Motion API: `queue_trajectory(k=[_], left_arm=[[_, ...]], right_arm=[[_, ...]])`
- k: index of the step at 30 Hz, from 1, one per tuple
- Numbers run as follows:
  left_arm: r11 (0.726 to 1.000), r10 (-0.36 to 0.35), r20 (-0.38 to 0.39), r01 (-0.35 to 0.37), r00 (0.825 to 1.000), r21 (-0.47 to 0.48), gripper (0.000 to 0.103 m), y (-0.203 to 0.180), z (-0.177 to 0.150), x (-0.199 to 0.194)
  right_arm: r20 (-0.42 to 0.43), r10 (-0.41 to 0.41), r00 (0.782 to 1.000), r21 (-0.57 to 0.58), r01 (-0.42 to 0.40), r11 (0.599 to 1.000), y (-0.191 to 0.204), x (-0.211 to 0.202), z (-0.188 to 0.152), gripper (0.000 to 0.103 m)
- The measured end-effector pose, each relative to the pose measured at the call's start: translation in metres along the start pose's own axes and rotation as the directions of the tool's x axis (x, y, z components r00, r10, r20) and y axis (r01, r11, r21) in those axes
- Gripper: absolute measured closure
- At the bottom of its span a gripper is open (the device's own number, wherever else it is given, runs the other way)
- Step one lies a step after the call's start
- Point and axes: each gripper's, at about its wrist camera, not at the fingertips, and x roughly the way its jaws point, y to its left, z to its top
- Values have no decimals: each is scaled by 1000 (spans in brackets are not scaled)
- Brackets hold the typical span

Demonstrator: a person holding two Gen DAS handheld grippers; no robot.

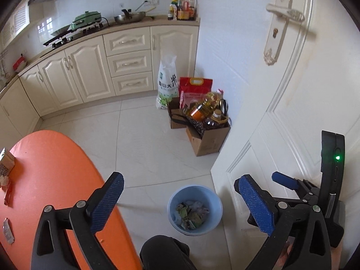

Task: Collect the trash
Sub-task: 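Move both open grippers back over the orange table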

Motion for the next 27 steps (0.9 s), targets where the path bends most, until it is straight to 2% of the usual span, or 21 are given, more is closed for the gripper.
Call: queue_trajectory(k=[8, 14, 21, 27], left_arm=[[991, 67, 148, -48, 987, -123, 1, 76, -54, -104], [969, 149, 226, -97, 963, -226, 1, 131, -104, -179], [924, 250, 259, -151, 933, -351, 1, 183, -166, -243], [864, 366, 268, -218, 891, -454, 1, 207, -221, -293]], right_arm=[[119, 70, 990, -136, -54, 989, 93, -69, 13, 0], [156, 153, 976, -263, -108, 959, 173, -101, 5, 0], [163, 250, 954, -387, -172, 906, 254, -117, -10, 0], [150, 339, 929, -482, -231, 845, 314, -129, -29, 0]])
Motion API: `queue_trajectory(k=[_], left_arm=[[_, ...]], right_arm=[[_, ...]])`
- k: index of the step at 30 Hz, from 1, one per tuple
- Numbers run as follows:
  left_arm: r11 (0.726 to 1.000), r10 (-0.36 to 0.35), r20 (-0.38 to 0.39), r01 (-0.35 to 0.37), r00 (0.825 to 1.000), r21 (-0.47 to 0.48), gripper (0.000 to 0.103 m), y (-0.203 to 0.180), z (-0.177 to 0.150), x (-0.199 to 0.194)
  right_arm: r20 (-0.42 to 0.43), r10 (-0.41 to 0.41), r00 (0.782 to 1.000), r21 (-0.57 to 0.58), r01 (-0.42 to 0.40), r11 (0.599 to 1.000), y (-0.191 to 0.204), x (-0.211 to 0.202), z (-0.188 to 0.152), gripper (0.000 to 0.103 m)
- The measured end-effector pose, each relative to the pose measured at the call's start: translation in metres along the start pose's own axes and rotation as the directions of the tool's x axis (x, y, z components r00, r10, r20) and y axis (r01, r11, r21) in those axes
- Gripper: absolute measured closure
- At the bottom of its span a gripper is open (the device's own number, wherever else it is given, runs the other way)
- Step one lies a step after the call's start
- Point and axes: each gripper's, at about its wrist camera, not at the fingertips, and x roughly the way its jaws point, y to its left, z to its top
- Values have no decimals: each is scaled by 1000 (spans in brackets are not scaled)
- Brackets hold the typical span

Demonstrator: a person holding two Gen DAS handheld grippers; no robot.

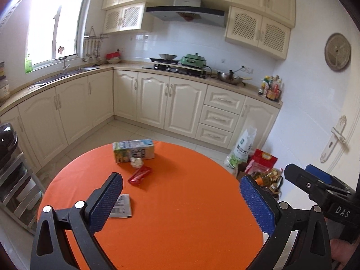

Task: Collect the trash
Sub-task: 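Move both open grippers back over the orange table, then grasp the white barcode packet with the left gripper while the right grasps the red wrapper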

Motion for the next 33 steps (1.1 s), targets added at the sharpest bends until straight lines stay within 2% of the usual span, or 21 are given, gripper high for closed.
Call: queue_trajectory(k=[7, 10, 16, 21, 27, 33], left_arm=[[989, 136, -4, -136, 991, -67, 1, 34, -36, -23], [982, 160, -25, -162, 987, -100, 1, 44, -48, -27], [973, 193, -80, -202, 978, -114, 1, 54, -51, -14], [976, 195, -152, -206, 969, -65, 1, 56, -30, 35], [980, 178, -272, -196, 946, -38, 3, 78, -19, 110], [980, 157, -355, -191, 922, -61, 26, 97, -11, 155]], right_arm=[[-15, 85, 996, -106, -86, 991, 56, 22, 1, 0], [-36, 116, 993, -124, -120, 985, 68, 33, -5, 0], [-92, 143, 985, -165, -157, 974, 90, 64, -11, 0], [-158, 123, 980, -172, -150, 974, 95, 102, -17, 0], [-250, 100, 963, -146, -140, 979, 89, 154, -30, 0], [-305, 87, 948, -130, -131, 983, 81, 189, -39, 0]])
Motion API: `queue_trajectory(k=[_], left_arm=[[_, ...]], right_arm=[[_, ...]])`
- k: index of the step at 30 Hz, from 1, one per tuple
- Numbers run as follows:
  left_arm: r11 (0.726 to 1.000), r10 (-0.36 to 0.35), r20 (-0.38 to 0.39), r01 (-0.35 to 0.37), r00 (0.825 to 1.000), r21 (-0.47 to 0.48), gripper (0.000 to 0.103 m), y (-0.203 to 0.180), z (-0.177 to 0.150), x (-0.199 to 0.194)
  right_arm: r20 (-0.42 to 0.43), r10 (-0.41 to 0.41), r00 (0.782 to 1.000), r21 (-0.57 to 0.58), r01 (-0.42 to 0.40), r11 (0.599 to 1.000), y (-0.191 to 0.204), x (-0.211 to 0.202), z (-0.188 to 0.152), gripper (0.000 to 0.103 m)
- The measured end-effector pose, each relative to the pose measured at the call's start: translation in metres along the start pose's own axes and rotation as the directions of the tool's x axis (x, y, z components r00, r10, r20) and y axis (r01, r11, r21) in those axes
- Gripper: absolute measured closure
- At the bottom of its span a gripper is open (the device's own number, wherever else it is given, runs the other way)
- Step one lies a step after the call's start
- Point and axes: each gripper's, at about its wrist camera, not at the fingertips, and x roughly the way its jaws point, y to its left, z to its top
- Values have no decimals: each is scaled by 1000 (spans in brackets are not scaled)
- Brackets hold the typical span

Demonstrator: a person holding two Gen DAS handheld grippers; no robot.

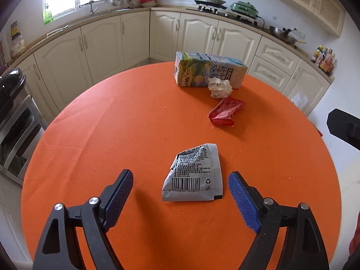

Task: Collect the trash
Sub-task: 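Grasp the white barcode packet with the left gripper while the right grasps the red wrapper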

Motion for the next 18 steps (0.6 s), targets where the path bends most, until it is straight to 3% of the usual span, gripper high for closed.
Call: queue_trajectory(k=[4, 7, 14, 16, 18], left_arm=[[1000, 9, 13, -10, 1000, 13, 36, -1, 13, 5], [1000, 6, 22, -7, 1000, 24, 57, 2, 18, 7], [1000, -10, 44, 10, 999, 8, 74, 9, -2, 1], [1000, 0, 55, 0, 998, -8, 77, 17, -4, -6], [1000, 3, 64, -2, 998, -25, 86, 26, -3, -10]], right_arm=[[-22, 7, 1000, 12, -7, 1000, -3, 17, 2, 0], [-39, 15, 999, 7, -15, 1000, 0, 31, 5, 0], [-88, 38, 995, 5, -38, 999, 20, 78, 19, 1], [-101, 44, 994, 13, -43, 999, 29, 93, 24, 3], [-123, 52, 991, 19, -50, 999, 39, 110, 28, 17]])
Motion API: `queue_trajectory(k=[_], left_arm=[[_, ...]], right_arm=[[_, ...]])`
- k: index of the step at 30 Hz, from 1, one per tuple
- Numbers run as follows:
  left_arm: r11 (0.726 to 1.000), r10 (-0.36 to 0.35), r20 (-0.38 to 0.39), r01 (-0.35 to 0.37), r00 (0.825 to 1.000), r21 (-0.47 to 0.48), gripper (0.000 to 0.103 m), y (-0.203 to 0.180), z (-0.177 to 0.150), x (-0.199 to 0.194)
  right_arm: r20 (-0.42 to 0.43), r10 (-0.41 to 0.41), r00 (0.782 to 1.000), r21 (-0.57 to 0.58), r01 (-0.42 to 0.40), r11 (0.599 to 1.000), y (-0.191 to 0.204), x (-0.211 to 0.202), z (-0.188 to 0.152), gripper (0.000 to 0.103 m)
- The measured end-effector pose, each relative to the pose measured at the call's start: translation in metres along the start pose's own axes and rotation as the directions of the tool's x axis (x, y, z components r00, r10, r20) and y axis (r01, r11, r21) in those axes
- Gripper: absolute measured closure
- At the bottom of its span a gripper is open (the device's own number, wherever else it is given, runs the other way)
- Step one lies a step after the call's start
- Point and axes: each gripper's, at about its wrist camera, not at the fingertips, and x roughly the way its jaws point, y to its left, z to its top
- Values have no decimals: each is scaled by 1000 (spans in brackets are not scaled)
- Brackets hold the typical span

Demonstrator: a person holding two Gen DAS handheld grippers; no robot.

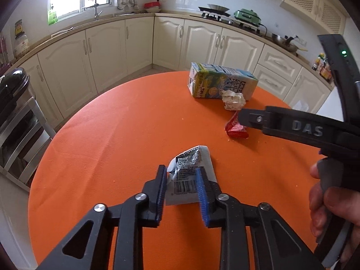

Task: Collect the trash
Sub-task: 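Grasp the white barcode packet with the left gripper while the right grasps the red wrapper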

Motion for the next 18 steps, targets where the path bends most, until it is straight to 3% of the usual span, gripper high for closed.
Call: queue_trajectory(k=[2, 5, 7, 8, 9, 11, 14, 18], left_arm=[[1000, 6, 3, -6, 1000, -4, 86, 5, 1, -2], [1000, 5, 0, -5, 1000, 0, 86, 6, 0, -2], [1000, -3, -3, 3, 1000, 7, 86, 4, 0, -3], [1000, -9, -5, 9, 1000, 6, 85, 3, -1, -4], [1000, -6, -5, 6, 1000, 6, 83, 1, -2, -3], [1000, -4, -15, 4, 1000, 13, 70, -3, -2, -1], [1000, -17, -20, 17, 1000, 17, 54, -9, -2, 1], [999, -12, -9, 12, 1000, 49, 59, -26, -8, 9]], right_arm=[[-21, -4, 1000, -6, 4, 1000, 10, 16, 5, 29], [-22, -83, 996, -42, 82, 996, 25, 30, 6, 39], [-6, -126, 992, -70, 126, 990, 28, 30, 3, 53], [1, -145, 989, -87, 145, 986, 27, 29, 1, 65], [11, -141, 990, -89, 141, 986, 23, 26, -1, 74], [6, -121, 993, -84, 121, 989, 14, 21, -4, 84], [-4, -94, 996, -87, 93, 992, 2, 13, -9, 86], [-8, -69, 998, -79, 69, 995, -9, 1, -21, 87]])
